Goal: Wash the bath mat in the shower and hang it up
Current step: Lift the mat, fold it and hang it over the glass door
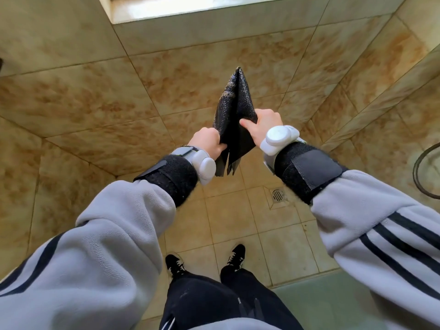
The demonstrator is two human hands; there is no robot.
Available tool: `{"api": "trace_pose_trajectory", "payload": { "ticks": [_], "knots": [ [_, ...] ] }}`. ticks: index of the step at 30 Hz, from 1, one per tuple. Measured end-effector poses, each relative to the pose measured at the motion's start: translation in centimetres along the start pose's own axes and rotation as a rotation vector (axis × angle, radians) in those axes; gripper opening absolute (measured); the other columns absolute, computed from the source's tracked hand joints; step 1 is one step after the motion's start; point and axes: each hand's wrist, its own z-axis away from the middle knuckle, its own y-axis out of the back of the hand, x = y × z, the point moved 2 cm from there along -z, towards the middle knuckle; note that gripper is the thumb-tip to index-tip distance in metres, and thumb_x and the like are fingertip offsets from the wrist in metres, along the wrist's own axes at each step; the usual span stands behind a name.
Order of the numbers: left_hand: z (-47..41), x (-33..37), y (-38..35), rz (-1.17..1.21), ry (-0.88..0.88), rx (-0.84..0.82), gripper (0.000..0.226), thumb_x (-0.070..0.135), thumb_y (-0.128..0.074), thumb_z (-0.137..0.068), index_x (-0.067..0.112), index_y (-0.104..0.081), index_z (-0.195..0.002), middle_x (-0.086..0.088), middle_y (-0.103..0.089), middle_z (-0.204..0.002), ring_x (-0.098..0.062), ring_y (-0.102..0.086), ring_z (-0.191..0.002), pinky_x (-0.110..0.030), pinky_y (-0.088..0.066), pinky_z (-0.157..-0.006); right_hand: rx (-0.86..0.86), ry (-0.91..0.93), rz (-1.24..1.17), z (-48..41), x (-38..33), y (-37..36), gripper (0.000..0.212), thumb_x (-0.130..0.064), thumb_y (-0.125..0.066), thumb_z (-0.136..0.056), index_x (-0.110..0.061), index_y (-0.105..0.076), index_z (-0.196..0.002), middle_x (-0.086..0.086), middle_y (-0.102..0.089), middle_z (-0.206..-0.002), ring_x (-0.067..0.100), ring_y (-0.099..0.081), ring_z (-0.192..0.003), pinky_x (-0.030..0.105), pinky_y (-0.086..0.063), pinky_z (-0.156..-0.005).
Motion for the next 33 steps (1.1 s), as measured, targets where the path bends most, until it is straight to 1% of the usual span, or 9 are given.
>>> {"api": "trace_pose_trajectory", "payload": {
  "ticks": [3, 6, 11, 17, 19, 22, 25, 28, 33],
  "knots": [
    [-0.7, 1.9, 0.0, -0.056, -0.024, -0.036, 0.029, 0.026, -0.056, -0.090, 0.001, -0.064, -0.102, -0.014, -0.063, -0.092, -0.032, -0.062, -0.084, -0.037, -0.054, -0.080, 0.002, -0.047, 0.071, 0.3, 2.6, 2.7, 0.019, -0.027, -0.055, -0.094, -0.017, -0.057, -0.078, 0.000, -0.049, -0.067, 0.021, -0.047, -0.081, 0.024, -0.032, -0.068],
    [-1.6, 2.9, 1.0, -0.148, -0.024, -0.044, 0.029, 0.029, -0.059, -0.089, 0.005, -0.064, -0.105, -0.011, -0.062, -0.093, -0.030, -0.060, -0.084, -0.036, -0.053, -0.079, 0.019, -0.090, 0.144, 0.9, 5.9, 5.9, 0.027, -0.027, -0.055, -0.094, -0.019, -0.048, -0.069, 0.005, -0.054, -0.077, 0.023, -0.048, -0.081, 0.026, -0.032, -0.069],
    [-3.5, 5.8, 2.1, -0.267, -0.061, -0.070, 0.031, 0.029, -0.060, -0.089, 0.012, -0.063, -0.114, -0.011, -0.066, -0.108, -0.030, -0.062, -0.095, -0.034, -0.051, -0.081, 0.085, -0.255, 0.246, 2.9, 11.3, 11.5, 0.019, -0.029, -0.053, -0.094, -0.016, -0.066, -0.093, 0.015, -0.067, -0.100, 0.034, -0.060, -0.095, 0.029, -0.037, -0.072],
    [-5.9, 8.6, 2.2, -0.302, -0.063, -0.060, 0.031, 0.027, -0.061, -0.088, 0.015, -0.062, -0.116, -0.010, -0.065, -0.113, -0.030, -0.060, -0.103, -0.033, -0.045, -0.078, 0.133, -0.379, 0.309, 5.1, 13.9, 15.5, 0.022, -0.030, -0.052, -0.095, -0.020, -0.068, -0.105, 0.015, -0.067, -0.110, 0.037, -0.058, -0.104, 0.033, -0.044, -0.082],
    [-7.2, 10.0, 1.8, -0.309, -0.102, -0.031, 0.030, 0.025, -0.059, -0.089, 0.014, -0.060, -0.116, -0.012, -0.063, -0.116, -0.031, -0.059, -0.106, -0.036, -0.045, -0.084, 0.171, -0.414, 0.314, 6.0, 14.3, 16.5, 0.022, -0.031, -0.052, -0.094, -0.022, -0.068, -0.108, 0.014, -0.067, -0.111, 0.037, -0.058, -0.105, 0.032, -0.043, -0.081],
    [-8.6, 11.5, 1.7, -0.321, -0.163, 0.098, 0.041, 0.027, -0.060, -0.089, 0.009, -0.051, -0.125, -0.013, -0.051, -0.130, -0.033, -0.048, -0.120, -0.043, -0.040, -0.098, 0.194, -0.462, 0.315, 6.6, 14.2, 16.6, 0.023, -0.031, -0.053, -0.094, -0.024, -0.068, -0.111, 0.015, -0.066, -0.111, 0.038, -0.057, -0.106, 0.030, -0.038, -0.075],
    [-9.4, 13.8, 1.6, -0.156, -0.228, 0.140, 0.061, 0.030, -0.066, -0.085, 0.005, -0.039, -0.134, -0.011, -0.034, -0.141, -0.031, -0.035, -0.130, -0.044, -0.038, -0.102, 0.234, -0.539, 0.295, 7.4, 14.2, 16.0, 0.025, -0.029, -0.054, -0.094, -0.022, -0.068, -0.114, 0.015, -0.067, -0.112, 0.036, -0.057, -0.107, 0.031, -0.042, -0.078],
    [-9.4, 16.4, 0.5, -0.064, -0.324, 0.067, 0.070, 0.034, -0.068, -0.083, 0.004, -0.034, -0.137, -0.011, -0.031, -0.143, -0.032, -0.040, -0.127, -0.042, -0.039, -0.099, 0.260, -0.605, 0.258, 8.2, 14.5, 15.4, 0.024, -0.026, -0.053, -0.096, -0.017, -0.069, -0.110, 0.013, -0.068, -0.110, 0.035, -0.056, -0.107, 0.032, -0.043, -0.082],
    [-6.3, 19.4, -3.7, -0.085, -0.643, -0.393, 0.083, 0.044, -0.073, -0.076, 0.009, -0.033, -0.140, -0.008, -0.048, -0.136, -0.024, -0.054, -0.119, -0.032, -0.043, -0.097, 0.388, -0.791, 0.059, 9.4, 14.0, 13.9, 0.022, -0.021, -0.052, -0.094, -0.006, -0.068, -0.095, 0.012, -0.056, -0.081, 0.032, -0.050, -0.093, 0.029, -0.031, -0.070]
  ]
}}
